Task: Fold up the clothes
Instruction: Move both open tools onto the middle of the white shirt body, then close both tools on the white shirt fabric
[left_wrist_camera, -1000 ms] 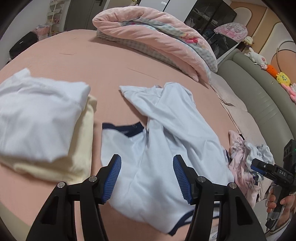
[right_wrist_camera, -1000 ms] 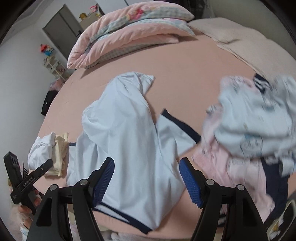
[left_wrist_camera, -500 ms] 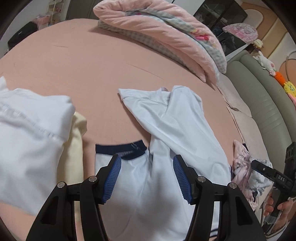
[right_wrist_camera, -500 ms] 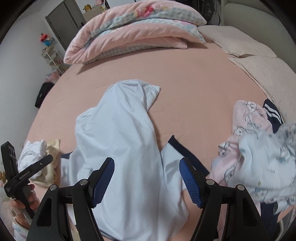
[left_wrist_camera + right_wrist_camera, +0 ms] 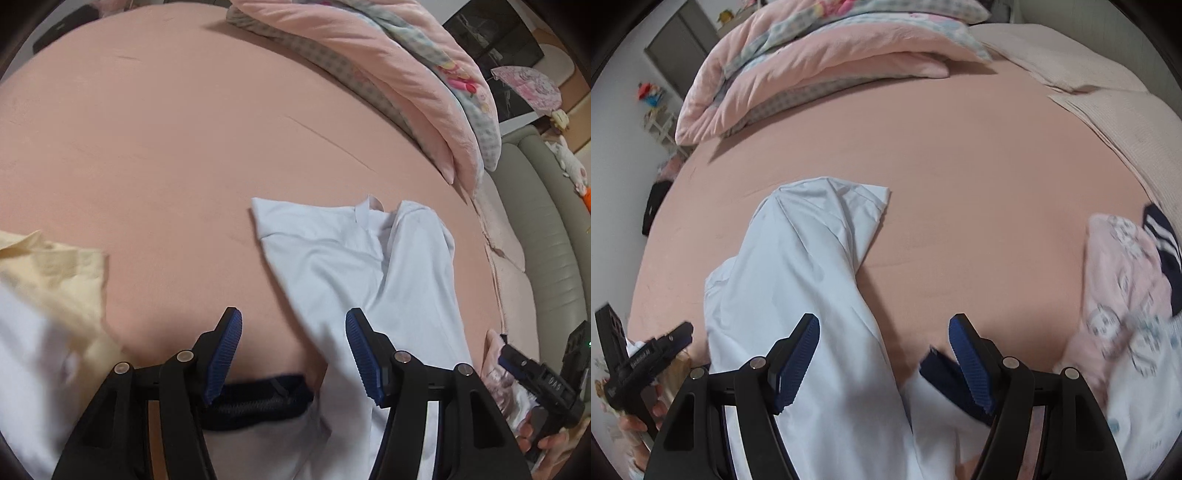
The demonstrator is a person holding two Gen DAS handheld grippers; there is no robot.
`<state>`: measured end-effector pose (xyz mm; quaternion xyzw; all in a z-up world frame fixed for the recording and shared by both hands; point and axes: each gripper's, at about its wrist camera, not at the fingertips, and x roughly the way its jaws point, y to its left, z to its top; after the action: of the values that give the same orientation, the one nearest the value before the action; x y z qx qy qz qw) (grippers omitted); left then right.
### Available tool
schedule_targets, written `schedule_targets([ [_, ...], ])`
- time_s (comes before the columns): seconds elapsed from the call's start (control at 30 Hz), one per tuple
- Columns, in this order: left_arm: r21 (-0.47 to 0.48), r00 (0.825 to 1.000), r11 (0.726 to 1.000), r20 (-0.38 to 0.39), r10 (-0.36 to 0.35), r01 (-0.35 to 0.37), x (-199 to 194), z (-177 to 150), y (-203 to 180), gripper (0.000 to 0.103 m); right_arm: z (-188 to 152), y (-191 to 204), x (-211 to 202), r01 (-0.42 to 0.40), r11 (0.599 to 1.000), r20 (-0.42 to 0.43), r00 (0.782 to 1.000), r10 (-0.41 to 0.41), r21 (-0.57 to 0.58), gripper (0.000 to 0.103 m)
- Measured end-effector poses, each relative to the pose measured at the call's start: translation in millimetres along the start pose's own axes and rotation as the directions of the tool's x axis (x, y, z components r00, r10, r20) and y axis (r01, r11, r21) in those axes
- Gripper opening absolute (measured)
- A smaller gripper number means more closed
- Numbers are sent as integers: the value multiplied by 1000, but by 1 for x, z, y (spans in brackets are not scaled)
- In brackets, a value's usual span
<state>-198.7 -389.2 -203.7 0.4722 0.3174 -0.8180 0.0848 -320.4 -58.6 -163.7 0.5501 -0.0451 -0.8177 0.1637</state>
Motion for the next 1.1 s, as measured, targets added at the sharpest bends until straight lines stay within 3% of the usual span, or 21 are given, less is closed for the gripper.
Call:
schedule_targets([
  [0.3, -117, 1000, 993, -29, 8, -11, 23, 8, 15, 56, 26, 37, 40, 22, 995, -28, 999, -25, -102, 72],
  [0.73, -142, 999, 989, 10, 52, -51, 30, 13, 10, 56, 44, 87, 85, 22, 970, -58, 998, -37, -243, 72],
  [1.0, -175, 1000, 984, -7, 22, -23, 40, 22, 9, 56, 48, 110, 107, 38, 947, -72, 995, -64, -318, 72],
  [1.1, -156, 1000, 988, -14, 17, -19, 45, 24, 2, 56, 44, 112, 112, 48, 942, -75, 994, -77, -333, 61],
])
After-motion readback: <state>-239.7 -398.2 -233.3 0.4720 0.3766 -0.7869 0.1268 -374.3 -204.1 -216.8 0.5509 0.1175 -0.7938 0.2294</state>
